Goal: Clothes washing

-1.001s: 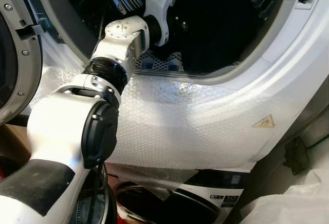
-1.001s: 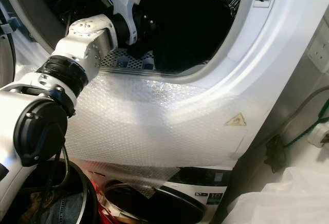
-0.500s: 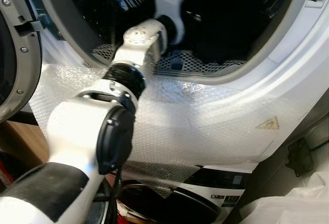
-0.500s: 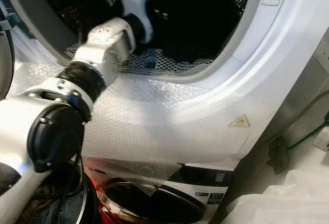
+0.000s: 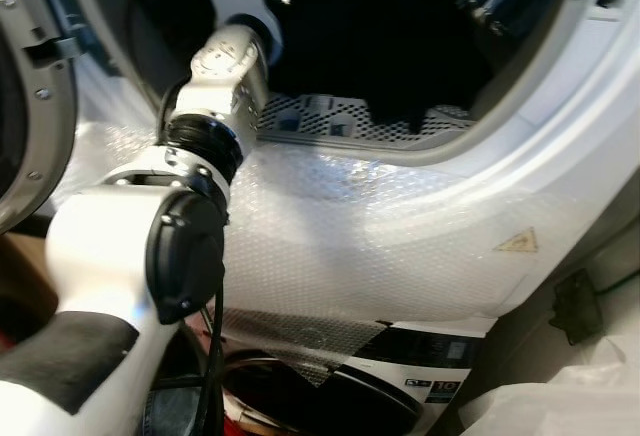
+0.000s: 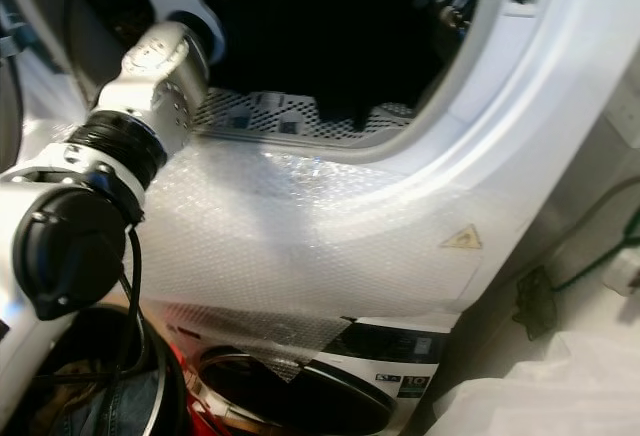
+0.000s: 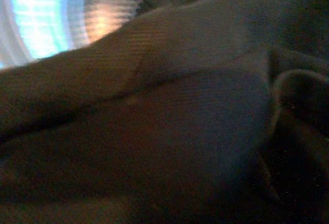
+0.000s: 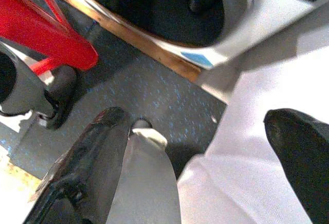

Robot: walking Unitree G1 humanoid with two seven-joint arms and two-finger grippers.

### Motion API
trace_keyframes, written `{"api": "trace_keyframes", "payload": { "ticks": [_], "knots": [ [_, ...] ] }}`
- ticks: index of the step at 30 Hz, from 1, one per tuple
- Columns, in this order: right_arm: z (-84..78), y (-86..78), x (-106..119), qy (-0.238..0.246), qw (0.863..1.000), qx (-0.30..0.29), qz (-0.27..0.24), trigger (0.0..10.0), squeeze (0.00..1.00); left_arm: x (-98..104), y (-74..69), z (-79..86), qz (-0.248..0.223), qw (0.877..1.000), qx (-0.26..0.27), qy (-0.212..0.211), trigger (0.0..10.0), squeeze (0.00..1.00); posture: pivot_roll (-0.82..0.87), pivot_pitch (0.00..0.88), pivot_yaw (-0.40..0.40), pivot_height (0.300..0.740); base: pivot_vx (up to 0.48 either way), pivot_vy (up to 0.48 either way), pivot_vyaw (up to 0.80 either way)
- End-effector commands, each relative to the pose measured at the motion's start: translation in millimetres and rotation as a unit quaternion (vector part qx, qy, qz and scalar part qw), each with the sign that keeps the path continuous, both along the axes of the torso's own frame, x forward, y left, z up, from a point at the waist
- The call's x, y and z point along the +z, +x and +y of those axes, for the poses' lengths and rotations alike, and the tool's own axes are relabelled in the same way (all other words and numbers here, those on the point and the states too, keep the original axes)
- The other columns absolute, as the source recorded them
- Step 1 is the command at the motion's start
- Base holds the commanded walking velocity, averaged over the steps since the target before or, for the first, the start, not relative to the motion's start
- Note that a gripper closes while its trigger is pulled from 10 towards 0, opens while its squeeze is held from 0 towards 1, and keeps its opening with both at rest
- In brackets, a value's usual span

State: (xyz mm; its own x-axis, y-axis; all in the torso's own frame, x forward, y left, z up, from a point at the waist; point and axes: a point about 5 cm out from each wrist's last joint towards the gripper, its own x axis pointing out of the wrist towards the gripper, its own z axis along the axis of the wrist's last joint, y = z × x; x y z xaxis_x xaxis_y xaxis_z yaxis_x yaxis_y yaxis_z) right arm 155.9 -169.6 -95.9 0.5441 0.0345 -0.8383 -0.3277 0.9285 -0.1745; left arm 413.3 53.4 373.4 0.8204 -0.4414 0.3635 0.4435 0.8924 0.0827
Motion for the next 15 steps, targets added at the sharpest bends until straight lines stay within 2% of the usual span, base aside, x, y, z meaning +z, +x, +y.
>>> {"api": "trace_keyframes", "payload": {
  "ticks": [1,3,9,15],
  "knots": [
    [2.6,-7.0,-3,0.006,1.000,-0.001,0.012,10.0,0.00,-19,-7.8,-33.9,0.018,0.992,-0.104,0.076,10.0,0.00,-0.06,0.000,-0.001,0.740,0.000,0.000,0.00],
    [3.0,-6.4,-3,0.006,1.000,-0.001,0.012,10.0,0.00,-23,-10.2,-40.1,0.013,0.988,-0.123,0.095,10.0,0.00,-0.06,0.000,-0.003,0.740,0.000,0.000,0.00],
    [3.4,-5.3,-2,0.007,1.000,0.000,0.011,10.0,0.00,-25,-9.9,-40.0,0.012,0.990,-0.117,0.080,10.0,0.00,-0.06,0.000,-0.002,0.740,0.000,0.000,0.00],
    [7.8,-2.4,-2,0.011,1.000,0.002,0.009,10.0,0.00,-17,-2.4,-14.7,0.002,0.996,-0.048,0.074,10.0,0.00,-0.04,0.000,0.007,0.740,0.000,0.000,0.00]
  ]
}}
